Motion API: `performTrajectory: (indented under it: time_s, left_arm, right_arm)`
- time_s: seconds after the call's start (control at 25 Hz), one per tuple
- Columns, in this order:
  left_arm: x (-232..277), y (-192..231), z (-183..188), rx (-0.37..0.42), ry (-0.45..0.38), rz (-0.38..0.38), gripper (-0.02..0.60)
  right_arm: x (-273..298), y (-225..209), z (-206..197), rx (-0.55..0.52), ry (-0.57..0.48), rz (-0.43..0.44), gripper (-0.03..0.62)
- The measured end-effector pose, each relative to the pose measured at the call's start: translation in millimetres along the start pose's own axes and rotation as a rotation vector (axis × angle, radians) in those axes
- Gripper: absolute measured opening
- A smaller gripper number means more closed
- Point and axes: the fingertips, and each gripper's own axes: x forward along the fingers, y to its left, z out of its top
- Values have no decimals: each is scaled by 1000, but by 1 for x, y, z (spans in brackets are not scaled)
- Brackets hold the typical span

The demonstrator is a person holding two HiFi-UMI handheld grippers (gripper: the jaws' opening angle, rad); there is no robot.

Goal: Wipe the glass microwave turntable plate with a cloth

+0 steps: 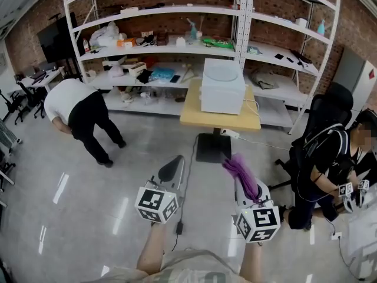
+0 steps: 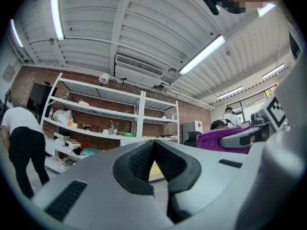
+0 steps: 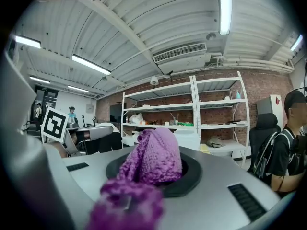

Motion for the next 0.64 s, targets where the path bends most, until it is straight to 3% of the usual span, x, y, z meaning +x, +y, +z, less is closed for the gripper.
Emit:
performTrajectory:
  time_s: [0.64]
  left_arm:
    - [-3,-10,-6,-1,29,-51,2]
  right_arm:
    - [-11,1,-12,4,36,-35,51]
